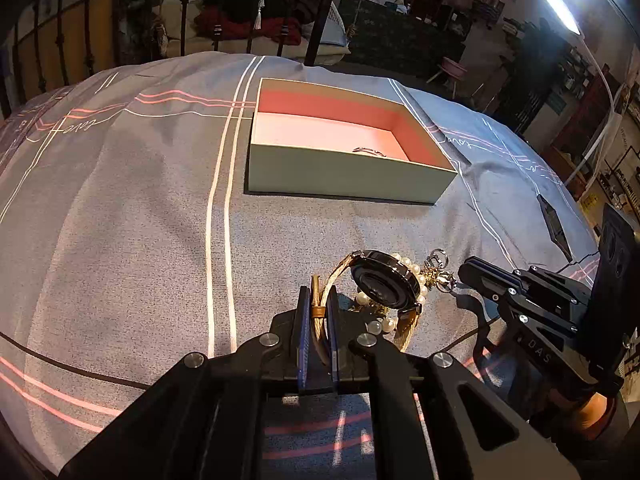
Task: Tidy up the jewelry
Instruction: 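Grasp a gold dangling earring with the right tool while the left tool holds the watch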
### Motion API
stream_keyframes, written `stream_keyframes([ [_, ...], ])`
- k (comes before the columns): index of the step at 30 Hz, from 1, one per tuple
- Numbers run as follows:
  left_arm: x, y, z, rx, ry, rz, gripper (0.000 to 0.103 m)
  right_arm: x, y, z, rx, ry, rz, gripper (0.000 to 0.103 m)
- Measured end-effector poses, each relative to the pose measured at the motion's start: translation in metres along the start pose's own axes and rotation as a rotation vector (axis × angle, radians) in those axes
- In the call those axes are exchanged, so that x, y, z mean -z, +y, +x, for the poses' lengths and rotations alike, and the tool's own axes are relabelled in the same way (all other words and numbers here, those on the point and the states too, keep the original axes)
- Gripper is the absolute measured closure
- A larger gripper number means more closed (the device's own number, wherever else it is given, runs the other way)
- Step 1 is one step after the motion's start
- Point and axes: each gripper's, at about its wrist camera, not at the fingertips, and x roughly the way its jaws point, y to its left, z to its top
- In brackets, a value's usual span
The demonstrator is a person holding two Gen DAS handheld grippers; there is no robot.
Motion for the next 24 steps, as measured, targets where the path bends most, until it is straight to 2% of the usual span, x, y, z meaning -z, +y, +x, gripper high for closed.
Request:
stream_keyframes([
  [8, 0.001, 0.000, -0.001, 0.003, -0.001, -0.002, 0.096, -0.013, 0.006, 0.017, 0.020, 0.025, -0.038, 0.096],
  [12, 0.000, 0.000, 0.000, 0.006, 0.001, 0.000, 0.096, -0.009, 0.002, 0.027, 0.028, 0.074, -0.025, 0.096],
  [18, -0.003, -0.003, 0.000, 0.015, 0.001, 0.006, 0.096, -0.013, 0.005, 0.018, 0.031, 0.027, -0.040, 0.096],
  [24, -0.020, -0.010, -0.004, 0.023, -0.040, 0.030, 0.096, -0.023, 0.006, 0.014, 0.052, 0.016, -0.060, 0.096],
])
